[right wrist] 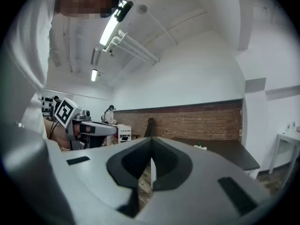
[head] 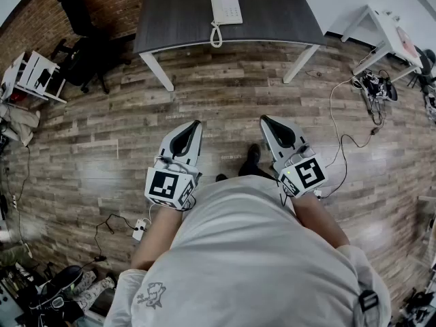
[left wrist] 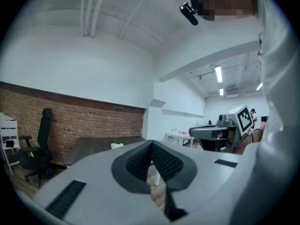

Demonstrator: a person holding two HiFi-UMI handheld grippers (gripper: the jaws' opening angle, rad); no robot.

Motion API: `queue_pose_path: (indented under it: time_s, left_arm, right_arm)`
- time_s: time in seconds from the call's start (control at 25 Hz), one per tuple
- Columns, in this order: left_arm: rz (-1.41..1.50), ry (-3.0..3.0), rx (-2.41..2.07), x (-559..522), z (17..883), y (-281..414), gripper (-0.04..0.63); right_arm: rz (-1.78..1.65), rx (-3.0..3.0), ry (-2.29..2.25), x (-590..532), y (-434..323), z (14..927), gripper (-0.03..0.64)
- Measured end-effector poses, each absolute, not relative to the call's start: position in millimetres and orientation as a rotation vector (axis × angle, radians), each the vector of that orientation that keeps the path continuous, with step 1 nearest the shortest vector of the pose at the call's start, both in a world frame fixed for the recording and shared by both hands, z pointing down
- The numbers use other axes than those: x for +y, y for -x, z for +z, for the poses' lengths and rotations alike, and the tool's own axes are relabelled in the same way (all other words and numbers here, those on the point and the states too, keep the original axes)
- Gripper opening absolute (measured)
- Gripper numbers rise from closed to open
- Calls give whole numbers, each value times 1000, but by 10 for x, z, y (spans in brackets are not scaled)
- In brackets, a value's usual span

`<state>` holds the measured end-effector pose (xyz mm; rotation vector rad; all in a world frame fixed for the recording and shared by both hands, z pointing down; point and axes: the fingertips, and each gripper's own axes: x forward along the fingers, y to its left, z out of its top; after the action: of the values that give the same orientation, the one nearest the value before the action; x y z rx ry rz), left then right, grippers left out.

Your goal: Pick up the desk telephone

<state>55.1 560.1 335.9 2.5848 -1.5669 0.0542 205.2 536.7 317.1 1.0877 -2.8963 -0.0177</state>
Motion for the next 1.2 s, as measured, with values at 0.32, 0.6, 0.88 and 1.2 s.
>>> queue_pose_path:
  time_s: [0.32,0.6,0.88,1.2]
  left_arm:
    - [63,-2557,-1592,5582,3419,-609,11]
    - [65,-2523,-1614,5488,3471,-603,11]
    - [45,-2537,-1573,5258,3498,-775,12]
    - [21,-2508,-1552,4749,3546,-936,230]
  right_arm:
    - [1,-2896,-1080,5319,-2160,3243,5]
    - [15,-2896,-1065,5175,-2188,3291,5]
    - [2,-2903,-1077,4876,-2350,3281,6]
    - [8,-2900,-1021,4249,-2582,3271,136]
